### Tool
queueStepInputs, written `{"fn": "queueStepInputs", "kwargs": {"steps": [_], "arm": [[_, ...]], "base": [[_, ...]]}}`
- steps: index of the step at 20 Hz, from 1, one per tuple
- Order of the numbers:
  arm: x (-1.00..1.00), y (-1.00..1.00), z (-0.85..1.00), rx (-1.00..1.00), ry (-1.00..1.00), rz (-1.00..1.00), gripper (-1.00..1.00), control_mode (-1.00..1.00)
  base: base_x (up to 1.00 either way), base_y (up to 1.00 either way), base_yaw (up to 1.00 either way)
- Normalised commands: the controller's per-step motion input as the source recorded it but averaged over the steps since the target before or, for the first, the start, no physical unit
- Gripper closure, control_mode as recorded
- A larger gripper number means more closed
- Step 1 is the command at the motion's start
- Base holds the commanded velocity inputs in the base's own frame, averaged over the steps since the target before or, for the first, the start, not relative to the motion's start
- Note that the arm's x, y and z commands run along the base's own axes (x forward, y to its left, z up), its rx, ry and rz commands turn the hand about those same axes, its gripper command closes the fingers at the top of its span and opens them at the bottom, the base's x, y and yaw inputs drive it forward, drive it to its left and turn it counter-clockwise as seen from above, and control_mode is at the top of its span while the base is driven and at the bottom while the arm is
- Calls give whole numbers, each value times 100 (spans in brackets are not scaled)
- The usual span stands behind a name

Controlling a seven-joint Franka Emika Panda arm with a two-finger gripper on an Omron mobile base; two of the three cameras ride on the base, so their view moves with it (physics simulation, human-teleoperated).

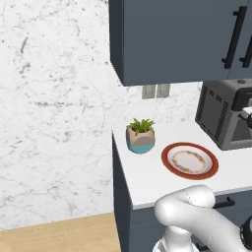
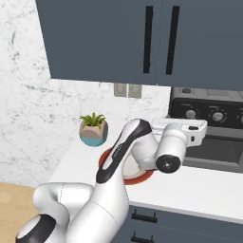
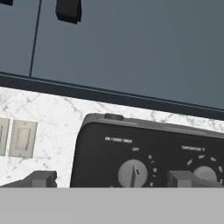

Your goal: Pick up the kebab skewer and baguette bread, and place them inside the toaster oven. Close the toaster oven door and start by setting the timer.

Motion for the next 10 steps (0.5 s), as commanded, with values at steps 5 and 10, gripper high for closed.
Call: {"fn": "queueStepInputs", "kwargs": {"steps": [5, 10], "arm": [[18, -3, 0, 0, 0, 0, -100, -100], [4, -10, 0, 0, 0, 0, -100, -100]], "base": [[0, 0, 0], [0, 0, 0]]}}
